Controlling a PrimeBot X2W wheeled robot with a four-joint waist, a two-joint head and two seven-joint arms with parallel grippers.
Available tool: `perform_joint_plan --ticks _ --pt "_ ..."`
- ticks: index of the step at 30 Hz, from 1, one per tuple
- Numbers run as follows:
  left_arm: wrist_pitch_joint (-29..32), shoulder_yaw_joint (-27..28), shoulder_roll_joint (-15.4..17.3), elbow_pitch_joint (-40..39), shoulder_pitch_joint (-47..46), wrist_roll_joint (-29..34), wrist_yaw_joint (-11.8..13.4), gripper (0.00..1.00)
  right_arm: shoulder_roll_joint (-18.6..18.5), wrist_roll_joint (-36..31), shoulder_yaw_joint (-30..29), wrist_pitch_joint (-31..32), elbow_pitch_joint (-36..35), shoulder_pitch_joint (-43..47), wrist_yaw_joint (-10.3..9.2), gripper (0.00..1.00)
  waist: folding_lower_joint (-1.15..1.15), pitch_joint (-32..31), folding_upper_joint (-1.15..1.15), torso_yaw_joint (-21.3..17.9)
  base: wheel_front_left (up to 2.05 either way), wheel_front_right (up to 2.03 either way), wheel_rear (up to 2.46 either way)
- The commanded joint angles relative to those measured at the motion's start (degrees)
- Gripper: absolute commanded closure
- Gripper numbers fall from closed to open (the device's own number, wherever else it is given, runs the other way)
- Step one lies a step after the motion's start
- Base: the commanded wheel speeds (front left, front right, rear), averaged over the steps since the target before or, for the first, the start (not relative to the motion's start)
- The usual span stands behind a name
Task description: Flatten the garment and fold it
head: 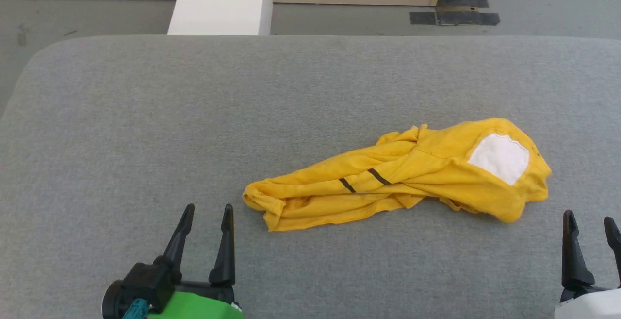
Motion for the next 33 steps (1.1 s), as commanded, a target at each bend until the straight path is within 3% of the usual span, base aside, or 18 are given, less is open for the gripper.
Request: perform_joint_plan --ticks 1,8,12,17,22,30,31,33 --pt "-0.2 -0.4 0.0 -0.8 0.2 0.5 -0.4 0.0 0.1 0.7 -0.2 -1.2 0.4 -0.3 -0.09 0.0 0.0 0.2 0.0 -1.1 0.0 0.0 0.0" --pt "3.9 -7.6 1.9 -2.1 -9.1 3.2 -2.9 0.0 0.1 0.1 -3.3 -2.2 -0.2 -4.3 -0.09 0.0 0.0 1.9 0.0 -1.7 0.0 0.0 0.0" --pt "11.6 -15.4 3.1 -0.6 -18.6 2.3 -3.8 0.0 0.1 -0.3 -5.2 -1.4 -0.8 -6.4 -0.09 0.0 0.0 3.4 0.0 -1.6 0.0 0.0 0.0" --pt "22.4 -29.4 5.9 4.2 -31.0 -2.2 -4.0 0.0 0.1 -0.2 -6.1 -0.6 -0.9 -7.7 -0.09 0.0 0.0 6.1 0.0 -1.9 0.0 0.0 0.0" --pt "28.5 -38.6 7.5 8.6 -40.0 -7.3 -4.0 0.0 0.1 0.4 -5.3 -0.4 -0.6 -8.7 -0.09 0.0 0.0 9.5 0.0 -2.7 0.0 0.0 0.0" --pt "29.7 -43.5 9.3 17.2 -46.6 -8.5 -4.0 0.0 0.1 1.1 -3.8 -1.5 0.6 -10.9 -0.09 0.0 0.0 13.3 0.0 -4.6 0.0 0.0 0.0" --pt "29.8 -43.9 9.4 18.1 -46.9 -8.8 -4.0 0.1 0.1 1.1 -3.7 -1.6 0.8 -11.0 -0.09 0.0 0.0 13.5 0.0 -4.8 0.0 0.0 0.0" --pt "29.6 -44.7 9.6 19.7 -47.4 -9.5 -4.0 0.55 0.1 1.1 -3.8 -1.9 1.2 -11.3 -0.09 0.0 0.0 13.7 0.0 -5.0 0.0 0.0 0.0"
